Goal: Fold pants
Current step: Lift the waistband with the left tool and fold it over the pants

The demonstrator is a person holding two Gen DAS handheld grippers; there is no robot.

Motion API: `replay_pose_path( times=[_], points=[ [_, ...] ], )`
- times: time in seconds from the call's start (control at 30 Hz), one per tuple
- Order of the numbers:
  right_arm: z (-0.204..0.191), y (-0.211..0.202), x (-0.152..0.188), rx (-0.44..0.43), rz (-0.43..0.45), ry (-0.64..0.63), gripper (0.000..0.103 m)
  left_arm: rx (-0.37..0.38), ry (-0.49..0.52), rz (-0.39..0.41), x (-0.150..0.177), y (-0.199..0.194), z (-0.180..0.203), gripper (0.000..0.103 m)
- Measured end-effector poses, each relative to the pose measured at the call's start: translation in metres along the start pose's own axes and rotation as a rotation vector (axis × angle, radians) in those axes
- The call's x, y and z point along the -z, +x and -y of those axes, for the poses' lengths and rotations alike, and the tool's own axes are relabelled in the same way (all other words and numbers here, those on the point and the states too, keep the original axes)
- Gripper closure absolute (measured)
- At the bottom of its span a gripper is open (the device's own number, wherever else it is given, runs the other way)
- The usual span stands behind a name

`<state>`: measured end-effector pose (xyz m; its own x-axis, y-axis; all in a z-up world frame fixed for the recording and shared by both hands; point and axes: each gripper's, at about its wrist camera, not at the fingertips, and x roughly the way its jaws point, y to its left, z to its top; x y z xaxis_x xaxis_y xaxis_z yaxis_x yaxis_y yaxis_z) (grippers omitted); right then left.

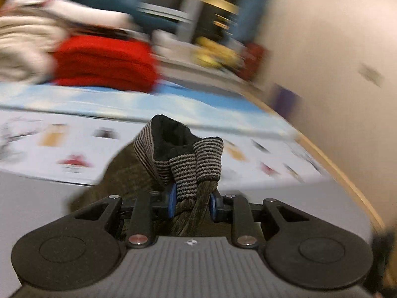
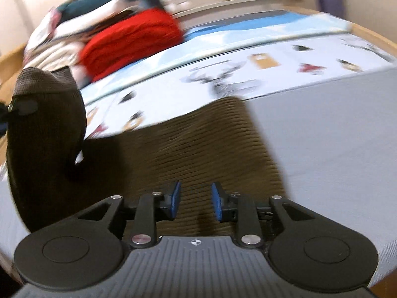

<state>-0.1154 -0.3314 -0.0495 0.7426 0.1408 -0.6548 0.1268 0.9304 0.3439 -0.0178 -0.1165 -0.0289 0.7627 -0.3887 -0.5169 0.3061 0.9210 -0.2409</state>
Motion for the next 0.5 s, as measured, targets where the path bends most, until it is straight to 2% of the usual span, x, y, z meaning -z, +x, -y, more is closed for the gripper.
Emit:
replay_pose_path(
  times=[0.03, 0.1, 0.17, 0.2, 0.23, 0.27, 0.33, 0.4, 0.43, 0.5],
  points=[
    [0.013, -0.003, -0.002, 0.012, 0.010, 0.052, 0.074, 0.048, 0.057, -0.038, 0.007, 0.012, 0.019, 0.074],
    [0.040, -0.006, -0.004, 0.021, 0.022, 0.165, 0.074, 0.114, 0.126, -0.139, 0.019, 0.032, 0.043, 0.058],
    [0.059, -0.007, -0.004, 0.020, 0.021, 0.261, 0.074, 0.251, 0.096, -0.203, 0.026, 0.046, 0.052, 0.049],
    [0.065, -0.005, -0.004, 0.017, 0.018, 0.293, 0.073, 0.275, 0.081, -0.219, 0.026, 0.049, 0.053, 0.044],
    [0.071, -0.004, -0.004, 0.012, 0.015, 0.319, 0.073, 0.269, 0.080, -0.219, 0.023, 0.050, 0.053, 0.032],
    [0.074, -0.004, -0.003, 0.003, 0.013, 0.338, 0.070, 0.246, 0.080, -0.190, 0.020, 0.047, 0.051, 0.028],
    [0.077, -0.002, -0.003, -0.032, 0.010, 0.352, 0.064, 0.172, 0.036, -0.153, 0.009, 0.043, 0.034, 0.028],
    [0.068, 0.003, -0.006, -0.081, 0.003, 0.335, 0.054, 0.108, -0.002, -0.173, -0.009, 0.044, 0.009, 0.029],
    [0.061, 0.005, -0.007, -0.104, -0.002, 0.320, 0.053, 0.070, 0.013, -0.179, -0.018, 0.042, 0.000, 0.030],
    [0.050, 0.014, -0.010, -0.157, -0.028, 0.299, 0.039, -0.016, 0.099, -0.179, -0.037, 0.037, -0.023, 0.031]
  ],
)
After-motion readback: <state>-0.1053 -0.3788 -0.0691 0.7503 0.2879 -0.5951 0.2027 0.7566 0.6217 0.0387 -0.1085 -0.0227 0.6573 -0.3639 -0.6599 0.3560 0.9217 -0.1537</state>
